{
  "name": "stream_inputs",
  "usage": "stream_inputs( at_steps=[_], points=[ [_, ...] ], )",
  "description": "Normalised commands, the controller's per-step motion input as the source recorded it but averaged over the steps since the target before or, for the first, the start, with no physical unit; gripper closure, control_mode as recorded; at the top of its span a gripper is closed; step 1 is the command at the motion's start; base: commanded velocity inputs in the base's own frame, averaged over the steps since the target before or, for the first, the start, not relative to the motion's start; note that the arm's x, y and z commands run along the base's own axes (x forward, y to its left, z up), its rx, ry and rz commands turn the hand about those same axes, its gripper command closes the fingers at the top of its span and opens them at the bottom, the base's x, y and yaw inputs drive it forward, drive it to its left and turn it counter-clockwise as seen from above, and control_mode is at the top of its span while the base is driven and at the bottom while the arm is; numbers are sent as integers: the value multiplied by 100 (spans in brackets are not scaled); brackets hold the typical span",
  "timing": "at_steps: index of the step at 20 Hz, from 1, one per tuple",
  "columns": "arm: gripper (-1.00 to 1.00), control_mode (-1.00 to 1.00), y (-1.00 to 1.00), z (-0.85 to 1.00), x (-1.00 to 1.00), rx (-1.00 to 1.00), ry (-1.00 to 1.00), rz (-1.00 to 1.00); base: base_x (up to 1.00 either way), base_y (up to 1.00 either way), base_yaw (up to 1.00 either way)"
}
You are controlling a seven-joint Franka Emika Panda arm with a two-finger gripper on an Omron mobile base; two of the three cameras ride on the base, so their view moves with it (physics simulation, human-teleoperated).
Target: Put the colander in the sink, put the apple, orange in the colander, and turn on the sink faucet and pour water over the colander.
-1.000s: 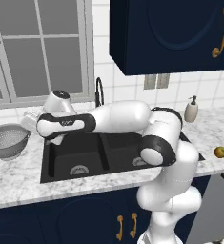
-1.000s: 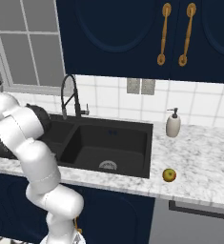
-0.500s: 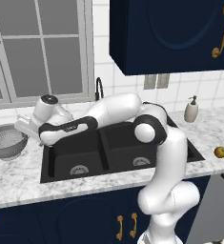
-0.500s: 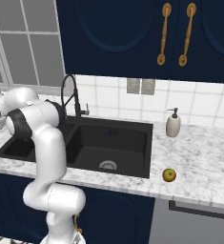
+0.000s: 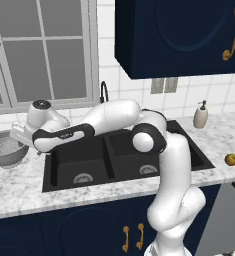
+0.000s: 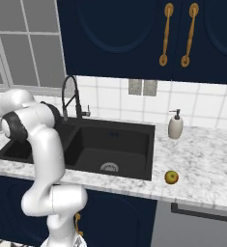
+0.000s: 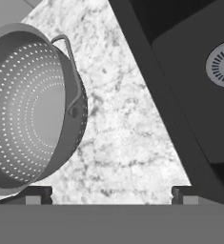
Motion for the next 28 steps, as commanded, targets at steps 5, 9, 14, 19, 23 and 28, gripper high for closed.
stream_inputs(
  at_steps=[5,9,14,19,23,28],
  points=[
    [-100,-100,0,-22,20,3,0,1,0,0,0],
    [-100,-100,1,-20,23,2,0,0,0,0,0],
    [-100,-100,15,-3,31,0,3,0,0,0,0],
    [-100,-100,15,-4,26,0,1,0,0,0,0],
    [-100,-100,13,-6,25,0,7,0,0,0,0],
    [-100,-100,11,-7,19,0,8,-1,0,0,0]
  ],
)
